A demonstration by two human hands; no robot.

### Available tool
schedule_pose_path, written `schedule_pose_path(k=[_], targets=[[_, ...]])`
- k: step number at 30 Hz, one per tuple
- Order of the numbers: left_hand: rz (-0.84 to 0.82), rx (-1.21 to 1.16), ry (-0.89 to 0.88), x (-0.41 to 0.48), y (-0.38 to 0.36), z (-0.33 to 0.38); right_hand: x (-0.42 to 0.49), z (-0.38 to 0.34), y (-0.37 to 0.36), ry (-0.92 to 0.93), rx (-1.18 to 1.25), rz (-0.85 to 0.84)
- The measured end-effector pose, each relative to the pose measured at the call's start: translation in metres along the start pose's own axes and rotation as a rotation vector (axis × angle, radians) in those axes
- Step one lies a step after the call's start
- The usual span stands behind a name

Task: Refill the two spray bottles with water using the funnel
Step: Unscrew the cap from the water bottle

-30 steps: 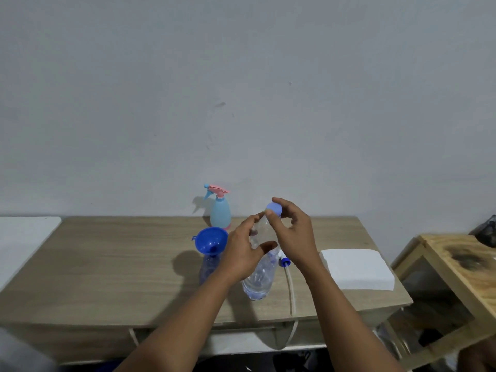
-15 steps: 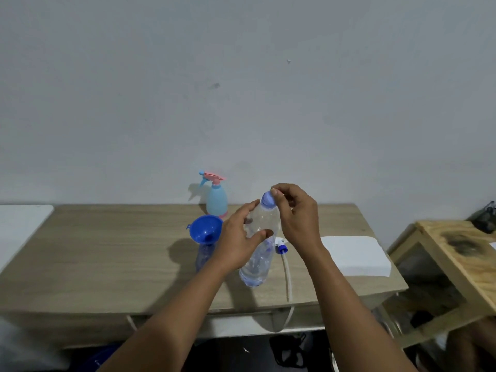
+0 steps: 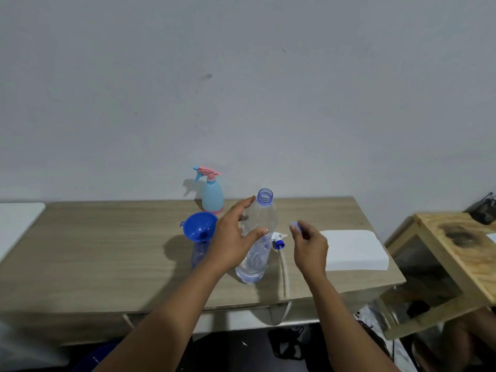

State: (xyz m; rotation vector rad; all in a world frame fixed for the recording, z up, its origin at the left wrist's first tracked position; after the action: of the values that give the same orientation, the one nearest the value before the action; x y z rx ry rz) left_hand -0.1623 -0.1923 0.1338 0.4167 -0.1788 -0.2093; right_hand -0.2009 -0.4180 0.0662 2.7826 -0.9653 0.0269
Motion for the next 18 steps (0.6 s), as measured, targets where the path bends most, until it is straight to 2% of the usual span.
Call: schedule_pose_path(k=[3,6,9,14,18], targets=[[0.0,-0.014,0.008,0.002,0.0,-0.002,-0.01,0.083,0.01,-0.175,-0.247,-0.077],[0.003,-0.025,0.018,0.002,-0.002,-0.006,-0.025,0.128,0.012,-0.275,-0.415,-0.194],[0.009,-0.036,0.024,0.004,-0.003,-0.008,-0.032,0.144,0.008,-0.256,-0.472,-0.268],[0.011,-0.027,0.036,0.005,-0.004,-0.012,-0.024,0.143,0.004,-0.163,-0.669,-0.278],[0.02,-0.003,0.026,0.004,-0.004,-0.011,-0.023,0.144,0.006,-0.151,-0.622,-0.286]])
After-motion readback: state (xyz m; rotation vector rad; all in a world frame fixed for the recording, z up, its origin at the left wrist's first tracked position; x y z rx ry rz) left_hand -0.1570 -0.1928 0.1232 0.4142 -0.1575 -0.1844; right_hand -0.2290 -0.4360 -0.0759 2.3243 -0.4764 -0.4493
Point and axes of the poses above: each hand's wrist, its own x-axis towards the middle knuckle, its own y-axis out of the back of the hand, z = x × y, the point moved 10 cm from there along x, towards the middle knuckle, and after that the axes turned 7 degrees about x, right-handed, at the moved point
